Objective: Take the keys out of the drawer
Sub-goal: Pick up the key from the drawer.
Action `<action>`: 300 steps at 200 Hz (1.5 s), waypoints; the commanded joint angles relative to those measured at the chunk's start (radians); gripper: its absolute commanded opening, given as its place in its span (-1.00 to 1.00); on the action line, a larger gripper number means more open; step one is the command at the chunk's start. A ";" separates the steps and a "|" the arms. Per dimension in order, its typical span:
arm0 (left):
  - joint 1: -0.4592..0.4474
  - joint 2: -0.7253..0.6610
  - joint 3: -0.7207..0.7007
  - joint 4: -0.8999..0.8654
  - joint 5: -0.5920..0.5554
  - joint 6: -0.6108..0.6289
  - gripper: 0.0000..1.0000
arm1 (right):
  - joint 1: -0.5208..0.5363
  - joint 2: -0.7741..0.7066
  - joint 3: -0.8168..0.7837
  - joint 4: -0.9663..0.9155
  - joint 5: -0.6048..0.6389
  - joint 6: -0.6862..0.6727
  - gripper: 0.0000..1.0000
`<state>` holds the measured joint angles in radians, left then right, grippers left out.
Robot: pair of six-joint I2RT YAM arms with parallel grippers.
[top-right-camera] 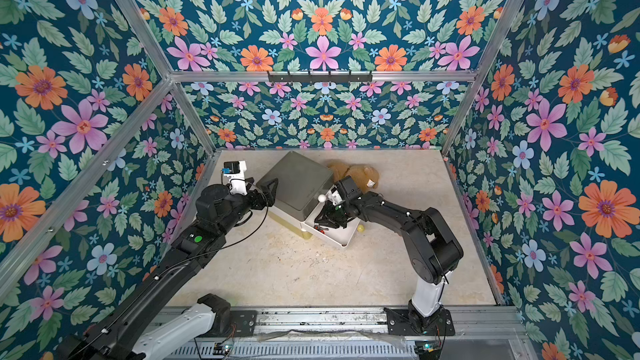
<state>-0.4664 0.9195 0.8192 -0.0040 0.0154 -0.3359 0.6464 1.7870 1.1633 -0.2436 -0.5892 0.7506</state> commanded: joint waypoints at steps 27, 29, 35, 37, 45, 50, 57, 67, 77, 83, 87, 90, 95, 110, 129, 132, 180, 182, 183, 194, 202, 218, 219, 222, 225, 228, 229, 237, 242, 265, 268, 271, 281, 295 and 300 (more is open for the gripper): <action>0.000 -0.050 -0.020 -0.034 -0.026 -0.026 0.98 | 0.051 0.042 0.048 -0.080 0.318 -0.059 -1.00; 0.000 -0.053 -0.021 -0.035 -0.026 -0.026 0.98 | 0.051 0.041 0.048 -0.084 0.323 -0.058 -1.00; 0.000 -0.059 -0.022 -0.038 -0.027 -0.026 0.98 | 0.052 0.031 0.046 -0.096 0.340 -0.053 -1.00; 0.000 -0.061 -0.022 -0.039 -0.028 -0.026 0.98 | 0.052 0.027 0.044 -0.099 0.347 -0.052 -1.00; 0.000 -0.066 -0.022 -0.043 -0.029 -0.026 0.99 | 0.051 -0.001 0.031 -0.111 0.377 -0.045 -1.00; 0.000 -0.070 -0.021 -0.044 -0.030 -0.027 0.98 | 0.052 -0.023 0.022 -0.116 0.396 -0.041 -1.00; 0.000 -0.072 -0.022 -0.044 -0.031 -0.025 0.98 | 0.051 -0.052 0.011 -0.127 0.417 -0.035 -1.00; 0.000 -0.073 -0.023 -0.044 -0.029 -0.023 0.98 | 0.047 -0.090 0.004 -0.151 0.450 -0.034 -1.00; 0.000 -0.072 -0.024 -0.041 -0.025 -0.023 0.98 | 0.041 -0.120 0.000 -0.174 0.471 -0.036 -1.00; 0.000 -0.072 -0.025 -0.036 -0.022 -0.024 0.98 | 0.035 -0.148 -0.003 -0.182 0.476 -0.035 -1.00; 0.000 -0.070 -0.026 -0.034 -0.019 -0.023 0.98 | 0.031 -0.165 -0.006 -0.186 0.478 -0.034 -1.00; 0.000 -0.070 -0.026 -0.031 -0.017 -0.024 0.98 | 0.030 -0.173 -0.008 -0.187 0.479 -0.035 -1.00; -0.001 -0.069 -0.027 -0.027 -0.014 -0.023 0.98 | 0.025 -0.183 -0.010 -0.192 0.483 -0.034 -1.00; 0.000 -0.062 -0.030 -0.018 -0.011 -0.025 0.98 | 0.015 -0.200 -0.008 -0.212 0.488 -0.036 -1.00; 0.000 -0.053 -0.034 -0.005 -0.002 -0.023 0.99 | 0.008 -0.211 -0.001 -0.229 0.499 -0.040 -1.00; 0.000 -0.052 -0.034 -0.004 -0.001 -0.022 0.98 | 0.007 -0.212 0.001 -0.230 0.498 -0.042 -1.00; 0.000 -0.005 -0.019 0.027 0.027 -0.009 0.98 | 0.000 -0.242 0.073 -0.264 0.530 -0.043 -1.00; 0.000 -0.003 -0.018 0.027 0.029 -0.008 0.98 | -0.002 -0.244 0.077 -0.264 0.533 -0.044 -1.00; 0.000 -0.002 -0.017 0.026 0.031 -0.007 0.98 | -0.002 -0.246 0.080 -0.265 0.534 -0.044 -1.00; -0.001 0.008 -0.009 0.023 0.050 0.000 0.99 | -0.002 -0.262 0.103 -0.271 0.547 -0.040 -1.00; 0.000 0.012 -0.004 0.016 0.061 -0.002 0.98 | -0.006 -0.272 0.122 -0.283 0.553 -0.037 -1.00; 0.000 0.006 0.003 -0.010 0.065 -0.017 0.98 | -0.014 -0.293 0.163 -0.308 0.568 -0.042 -1.00; 0.000 0.006 0.005 -0.011 0.066 -0.020 0.98 | -0.014 -0.294 0.166 -0.309 0.569 -0.043 -1.00; 0.000 0.002 0.005 -0.016 0.065 -0.025 0.98 | -0.015 -0.298 0.175 -0.315 0.574 -0.045 -1.00; 0.000 -0.002 0.005 -0.021 0.064 -0.030 0.99 | -0.017 -0.302 0.184 -0.322 0.577 -0.047 -1.00; -0.001 -0.005 0.005 -0.026 0.064 -0.036 0.98 | -0.018 -0.306 0.193 -0.327 0.580 -0.051 -1.00; 0.000 -0.007 0.005 -0.027 0.064 -0.038 0.98 | -0.019 -0.307 0.194 -0.328 0.581 -0.052 -1.00; 0.000 -0.017 0.002 -0.038 0.063 -0.055 0.98 | -0.027 -0.317 0.219 -0.339 0.585 -0.058 -1.00; 0.000 -0.022 0.001 -0.043 0.060 -0.069 0.98 | -0.033 -0.322 0.233 -0.347 0.585 -0.060 -1.00; 0.000 -0.033 0.013 -0.098 0.083 -0.105 0.98 | -0.054 -0.345 0.279 -0.373 0.597 -0.075 -1.00; 0.000 -0.032 0.015 -0.109 0.087 -0.114 0.98 | -0.055 -0.347 0.283 -0.376 0.601 -0.075 -1.00; 0.000 -0.032 0.017 -0.120 0.089 -0.123 0.98 | -0.058 -0.350 0.285 -0.380 0.607 -0.076 -1.00; 0.000 -0.031 0.020 -0.145 0.117 -0.140 0.98 | -0.062 -0.361 0.292 -0.393 0.626 -0.077 -1.00; 0.000 -0.036 0.013 -0.160 0.161 -0.173 0.99 | -0.063 -0.382 0.295 -0.409 0.653 -0.070 -1.00; 0.000 -0.038 0.011 -0.168 0.173 -0.185 0.98 | -0.063 -0.392 0.294 -0.415 0.663 -0.067 -1.00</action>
<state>-0.4664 0.8894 0.8322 -0.1169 0.1104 -0.4507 0.5861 1.4254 1.4502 -0.6064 0.0086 0.6872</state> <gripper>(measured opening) 0.992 0.057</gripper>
